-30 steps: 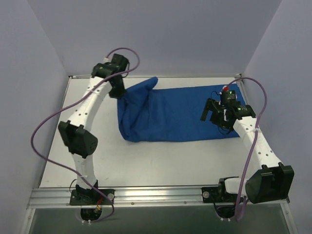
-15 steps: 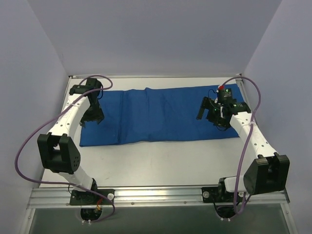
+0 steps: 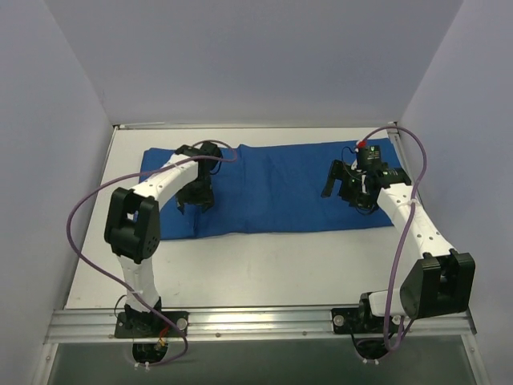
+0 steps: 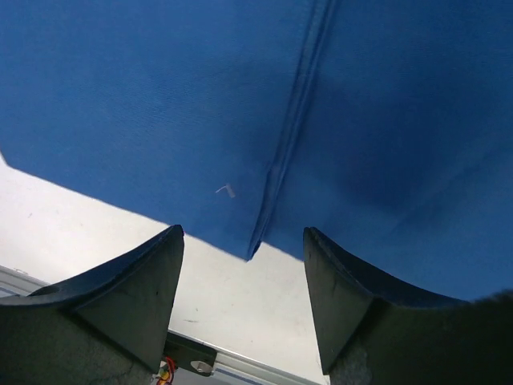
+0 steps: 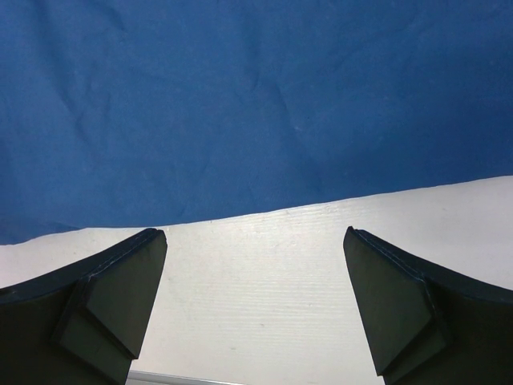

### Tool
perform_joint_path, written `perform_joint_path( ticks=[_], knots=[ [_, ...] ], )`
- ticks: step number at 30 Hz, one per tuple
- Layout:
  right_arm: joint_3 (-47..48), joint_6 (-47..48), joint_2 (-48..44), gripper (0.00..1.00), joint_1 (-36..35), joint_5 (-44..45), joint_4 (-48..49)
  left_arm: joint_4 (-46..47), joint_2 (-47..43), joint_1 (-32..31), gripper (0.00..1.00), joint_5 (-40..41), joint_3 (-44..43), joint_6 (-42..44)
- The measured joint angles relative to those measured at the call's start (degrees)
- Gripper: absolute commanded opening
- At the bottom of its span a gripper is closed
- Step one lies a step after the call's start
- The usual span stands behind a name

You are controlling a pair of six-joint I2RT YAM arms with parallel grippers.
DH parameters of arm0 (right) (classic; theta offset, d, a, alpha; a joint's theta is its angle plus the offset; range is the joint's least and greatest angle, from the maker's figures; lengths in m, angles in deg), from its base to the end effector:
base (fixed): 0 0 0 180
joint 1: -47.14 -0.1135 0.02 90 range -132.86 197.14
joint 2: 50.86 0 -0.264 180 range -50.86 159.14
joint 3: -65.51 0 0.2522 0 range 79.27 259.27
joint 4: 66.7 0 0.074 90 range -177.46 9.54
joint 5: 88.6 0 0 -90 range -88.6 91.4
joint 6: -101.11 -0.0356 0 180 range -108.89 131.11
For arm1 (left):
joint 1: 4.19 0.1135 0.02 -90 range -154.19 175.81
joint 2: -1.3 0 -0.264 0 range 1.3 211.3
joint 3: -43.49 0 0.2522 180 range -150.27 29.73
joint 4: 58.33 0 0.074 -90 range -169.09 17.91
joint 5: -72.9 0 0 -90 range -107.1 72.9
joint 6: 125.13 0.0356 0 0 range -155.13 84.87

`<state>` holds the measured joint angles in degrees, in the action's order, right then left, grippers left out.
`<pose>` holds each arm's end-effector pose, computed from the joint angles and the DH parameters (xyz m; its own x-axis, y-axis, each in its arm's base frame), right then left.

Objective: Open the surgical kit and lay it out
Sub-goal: Open the surgical kit at the center of the board.

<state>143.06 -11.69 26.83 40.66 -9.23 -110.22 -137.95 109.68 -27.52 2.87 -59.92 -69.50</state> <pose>0.2921 0.0398 0.2956 -0.7267 0.3008 -0.6176 0.0413 0.9166 0.3977 0.3396 -0.1332 0.2352 -0.9480 -0.1690 -0.2698 -0.2332 0.9455 0.2274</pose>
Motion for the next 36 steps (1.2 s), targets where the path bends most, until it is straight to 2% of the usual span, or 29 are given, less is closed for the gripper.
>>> perform_joint_path(
  ticks=[6, 11, 19, 24, 25, 29, 36],
  knots=[
    [0.0, 0.3, 0.0, 1.00, 0.0, -0.1, 0.0, 0.2, 6.5, -2.4, 0.66, 1.1, -0.3, -1.4],
    [0.0, 0.4, 0.0, 1.00, 0.0, -0.1, 0.0, 0.4, 8.0, -2.4, 0.56, 2.8, -0.3, -1.5],
    [0.0, 0.4, 0.0, 1.00, 0.0, -0.1, 0.0, 2.2, 10.3, -2.3, 0.49, 3.8, 0.5, -1.5],
    [0.0, 0.4, 0.0, 1.00, 0.0, -0.1, 0.0, 3.3, 11.0, -1.7, 0.32, 3.8, 1.3, -1.3],
    [0.0, 0.5, 0.0, 1.00, 0.0, -0.1, 0.0, 3.5, 11.1, -1.5, 0.24, 3.8, 1.4, -1.2],
    [0.0, 0.6, 0.0, 1.00, 0.0, -0.1, 0.0, 3.5, 11.0, 0.9, 0.03, 3.9, 1.4, -0.4],
    [0.0, 0.6, 1.2, 1.00, 0.0, -0.4, 0.0, -0.3, 8.1, 8.4, 0.02, 7.9, -3.2, 3.0]
  ],
)
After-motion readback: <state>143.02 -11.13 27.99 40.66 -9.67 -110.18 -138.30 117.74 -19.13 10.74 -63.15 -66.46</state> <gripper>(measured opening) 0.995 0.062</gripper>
